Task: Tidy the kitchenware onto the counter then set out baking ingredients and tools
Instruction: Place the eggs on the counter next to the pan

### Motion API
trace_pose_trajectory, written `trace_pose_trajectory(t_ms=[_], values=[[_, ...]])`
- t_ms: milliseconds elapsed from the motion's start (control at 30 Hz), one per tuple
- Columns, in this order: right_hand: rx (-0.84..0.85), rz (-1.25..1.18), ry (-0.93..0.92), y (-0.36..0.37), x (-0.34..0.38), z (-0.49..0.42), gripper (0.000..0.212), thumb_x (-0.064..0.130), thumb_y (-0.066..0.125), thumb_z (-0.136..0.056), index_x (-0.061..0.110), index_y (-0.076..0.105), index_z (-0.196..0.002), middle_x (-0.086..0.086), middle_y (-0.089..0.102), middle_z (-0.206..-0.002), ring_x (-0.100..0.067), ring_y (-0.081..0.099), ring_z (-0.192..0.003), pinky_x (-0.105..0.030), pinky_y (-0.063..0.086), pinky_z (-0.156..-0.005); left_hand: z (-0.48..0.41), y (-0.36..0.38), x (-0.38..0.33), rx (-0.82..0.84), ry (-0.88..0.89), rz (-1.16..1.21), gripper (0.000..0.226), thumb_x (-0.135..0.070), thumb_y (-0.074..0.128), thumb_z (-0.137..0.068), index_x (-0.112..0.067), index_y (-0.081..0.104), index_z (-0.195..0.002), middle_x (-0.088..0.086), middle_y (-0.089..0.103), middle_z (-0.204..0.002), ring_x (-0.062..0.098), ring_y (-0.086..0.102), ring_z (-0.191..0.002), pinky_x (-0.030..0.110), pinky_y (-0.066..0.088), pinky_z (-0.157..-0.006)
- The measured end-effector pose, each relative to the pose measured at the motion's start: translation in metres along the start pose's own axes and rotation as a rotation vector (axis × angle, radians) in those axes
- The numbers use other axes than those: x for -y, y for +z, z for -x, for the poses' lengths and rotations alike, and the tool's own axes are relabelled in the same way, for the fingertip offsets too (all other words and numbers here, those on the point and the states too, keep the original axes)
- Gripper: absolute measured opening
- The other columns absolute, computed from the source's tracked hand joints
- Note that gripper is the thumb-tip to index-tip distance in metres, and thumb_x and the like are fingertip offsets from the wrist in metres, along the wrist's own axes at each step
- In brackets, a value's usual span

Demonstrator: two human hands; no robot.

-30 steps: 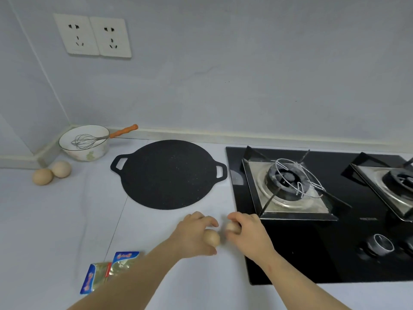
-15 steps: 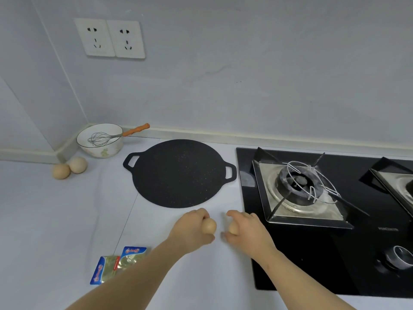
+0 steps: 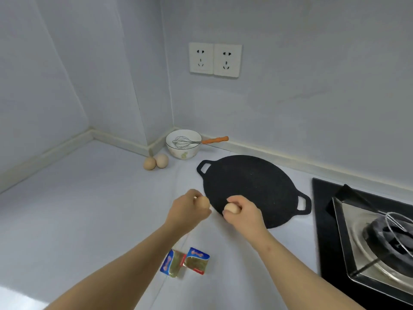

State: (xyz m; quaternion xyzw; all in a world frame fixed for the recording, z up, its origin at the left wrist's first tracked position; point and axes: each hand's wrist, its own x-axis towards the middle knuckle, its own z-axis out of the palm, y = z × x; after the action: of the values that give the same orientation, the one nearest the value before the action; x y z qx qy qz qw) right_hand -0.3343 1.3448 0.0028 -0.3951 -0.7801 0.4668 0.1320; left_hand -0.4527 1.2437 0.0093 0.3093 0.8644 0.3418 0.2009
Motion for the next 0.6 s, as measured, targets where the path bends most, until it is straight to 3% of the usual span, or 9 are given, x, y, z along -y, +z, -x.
trace_pose_trajectory(t_ms=[133, 300, 467, 600], values=[[0.110, -0.013, -0.077, 0.036, 0.034, -0.023, 0.037, 0.012, 0.060, -0.086, 0.020, 0.054, -0.122, 0.006, 0.054, -0.107, -0.008, 0.050, -0.097, -0.020, 0.039, -0.082, -0.015, -0.038, 0.030, -0.123, -0.070, -0.010, 0.038, -0.025, 0.062, -0.081, -0.013, 0.054, -0.116, 0.002, 0.059, -0.111, 0.015, 0.052, -0.095, 0.023, 0.039, -0.077], [0.183, -0.013, -0.099, 0.077, 0.061, -0.053, 0.038, 0.012, 0.058, -0.086, 0.018, 0.053, -0.123, 0.006, 0.052, -0.106, -0.011, 0.052, -0.100, -0.018, 0.037, -0.080, -0.041, -0.065, 0.062, -0.169, -0.153, -0.003, 0.037, -0.024, 0.065, -0.078, -0.014, 0.054, -0.112, 0.002, 0.057, -0.109, 0.018, 0.054, -0.097, 0.028, 0.045, -0.078], [0.141, -0.019, -0.061, 0.107, 0.074, -0.089, 0.038, 0.010, 0.056, -0.084, 0.017, 0.053, -0.121, 0.003, 0.053, -0.107, -0.013, 0.051, -0.094, -0.019, 0.037, -0.075, -0.077, -0.075, 0.085, -0.189, -0.174, -0.015, 0.044, -0.023, 0.063, -0.080, -0.016, 0.049, -0.121, 0.003, 0.055, -0.113, 0.018, 0.051, -0.097, 0.024, 0.036, -0.074], [0.055, -0.023, -0.046, 0.123, 0.077, -0.116, 0.039, 0.006, 0.058, -0.081, 0.012, 0.055, -0.119, -0.005, 0.057, -0.115, -0.018, 0.053, -0.100, -0.021, 0.038, -0.080, -0.103, -0.074, 0.092, -0.204, -0.124, -0.016, 0.050, -0.023, 0.063, -0.081, -0.016, 0.044, -0.127, 0.004, 0.054, -0.118, 0.023, 0.052, -0.106, 0.023, 0.033, -0.074]])
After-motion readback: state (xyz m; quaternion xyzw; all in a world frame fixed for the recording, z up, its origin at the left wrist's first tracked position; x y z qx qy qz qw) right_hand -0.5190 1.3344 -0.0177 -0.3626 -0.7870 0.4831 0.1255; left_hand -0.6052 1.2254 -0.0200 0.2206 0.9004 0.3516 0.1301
